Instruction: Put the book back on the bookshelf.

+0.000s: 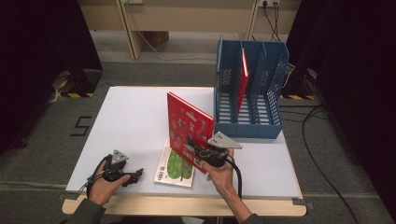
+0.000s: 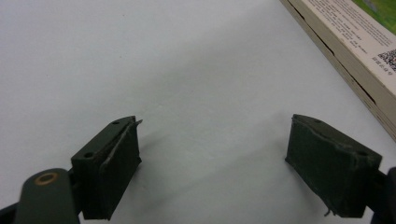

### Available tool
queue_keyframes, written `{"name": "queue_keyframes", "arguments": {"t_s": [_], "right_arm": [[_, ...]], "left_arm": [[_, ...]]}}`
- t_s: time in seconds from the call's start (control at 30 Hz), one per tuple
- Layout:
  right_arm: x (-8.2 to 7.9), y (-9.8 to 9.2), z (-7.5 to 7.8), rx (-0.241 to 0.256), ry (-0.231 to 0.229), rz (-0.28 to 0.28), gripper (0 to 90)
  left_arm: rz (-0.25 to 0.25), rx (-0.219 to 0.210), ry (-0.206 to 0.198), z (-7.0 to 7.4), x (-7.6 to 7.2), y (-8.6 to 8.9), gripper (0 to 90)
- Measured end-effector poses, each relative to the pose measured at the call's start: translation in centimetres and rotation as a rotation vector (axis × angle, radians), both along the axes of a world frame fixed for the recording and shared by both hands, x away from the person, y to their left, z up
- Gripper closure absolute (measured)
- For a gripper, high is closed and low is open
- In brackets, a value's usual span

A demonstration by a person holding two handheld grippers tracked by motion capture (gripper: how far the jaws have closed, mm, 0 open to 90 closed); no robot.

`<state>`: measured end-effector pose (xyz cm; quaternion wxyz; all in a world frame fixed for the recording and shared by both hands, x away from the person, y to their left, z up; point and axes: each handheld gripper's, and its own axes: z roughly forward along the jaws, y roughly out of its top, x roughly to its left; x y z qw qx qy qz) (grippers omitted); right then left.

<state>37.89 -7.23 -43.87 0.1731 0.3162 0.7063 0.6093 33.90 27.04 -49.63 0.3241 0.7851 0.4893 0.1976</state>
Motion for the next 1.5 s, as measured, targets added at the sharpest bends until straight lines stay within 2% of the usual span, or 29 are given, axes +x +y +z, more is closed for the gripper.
{"name": "queue_keyframes", "arguments": {"t_s": [0.27,0.33,0.47,0.6,0.7,1.17,1.5], "right_arm": [[-0.2,-0.4,0.8,0.001,-0.01,0.007,79.5],[-0.3,-0.7,1.1,-0.015,-0.021,-0.001,79.5],[-0.4,-1.2,1.6,-0.017,-0.015,-0.001,79.6],[-0.5,-1.8,2.2,-0.011,-0.049,-0.013,79.6],[-0.7,-2.3,2.7,0.003,-0.056,-0.019,79.6],[-1.3,-5.5,4.9,0.038,-0.103,-0.095,79.6],[-2.1,-9.0,6.2,0.055,-0.12,-0.175,79.6]], "left_arm": [[-0.001,-0.002,0.001,0.0,0.0,0.0,16.1],[-0.001,-0.001,0.001,0.0,0.0,0.0,16.1],[-0.001,-0.001,0.001,0.0,0.0,0.0,16.1],[-0.002,0.0,0.002,0.0,0.0,0.0,16.1],[-0.003,-0.002,0.003,0.0,0.0,0.1,16.1],[-0.005,0.001,0.004,0.0,0.0,0.1,16.0],[-0.006,0.001,0.006,0.0,0.0,0.1,15.9]]}}
